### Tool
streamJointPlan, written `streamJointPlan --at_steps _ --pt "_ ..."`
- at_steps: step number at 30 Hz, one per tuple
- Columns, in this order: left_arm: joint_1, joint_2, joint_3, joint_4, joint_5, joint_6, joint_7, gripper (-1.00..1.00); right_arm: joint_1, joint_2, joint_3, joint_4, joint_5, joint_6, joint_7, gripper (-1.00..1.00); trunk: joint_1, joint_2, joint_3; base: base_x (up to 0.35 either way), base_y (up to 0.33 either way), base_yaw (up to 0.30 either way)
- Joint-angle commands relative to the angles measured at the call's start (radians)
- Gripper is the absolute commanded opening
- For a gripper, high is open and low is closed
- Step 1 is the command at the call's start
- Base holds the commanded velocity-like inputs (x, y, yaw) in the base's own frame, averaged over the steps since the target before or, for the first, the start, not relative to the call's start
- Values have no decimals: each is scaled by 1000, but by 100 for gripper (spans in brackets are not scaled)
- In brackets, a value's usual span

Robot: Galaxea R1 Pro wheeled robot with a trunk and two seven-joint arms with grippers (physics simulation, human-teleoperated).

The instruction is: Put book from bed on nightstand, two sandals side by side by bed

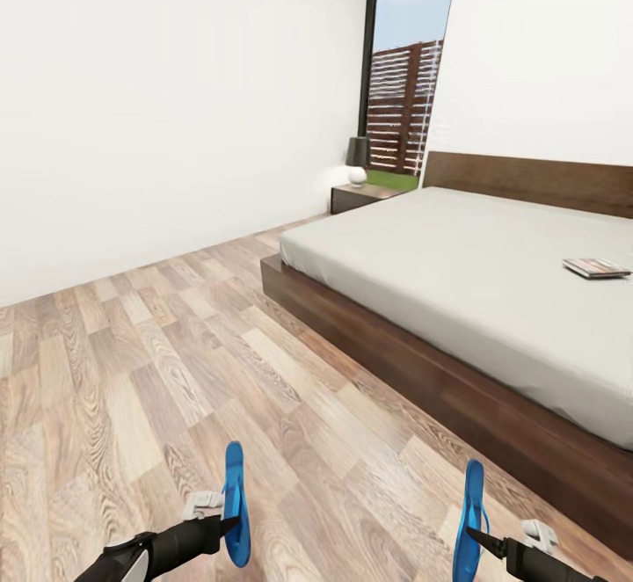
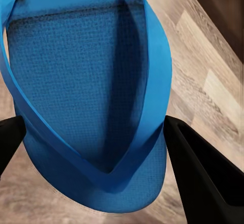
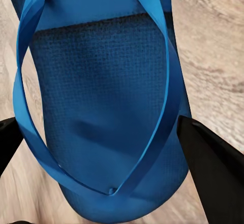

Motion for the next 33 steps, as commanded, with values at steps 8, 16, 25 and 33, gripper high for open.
streamJointPlan --at_steps 8,16,25,33 --pt "0 0 -5 -1 8 9 -2 -100 0 0 0 0 -6 11 4 -100 -7 8 29 0 0 -2" --pt "0 -1 -5 -1 8 9 -2 -100 0 0 0 0 -6 11 4 -100 -38 64 54 0 0 0" --pt "0 -1 -5 -1 8 9 -2 -100 0 0 0 0 -6 11 4 -100 -72 127 83 0 0 -8" --pt "0 -4 -5 22 7 7 -2 -100 0 0 0 0 -6 11 4 -100 -103 183 108 0 0 -141"
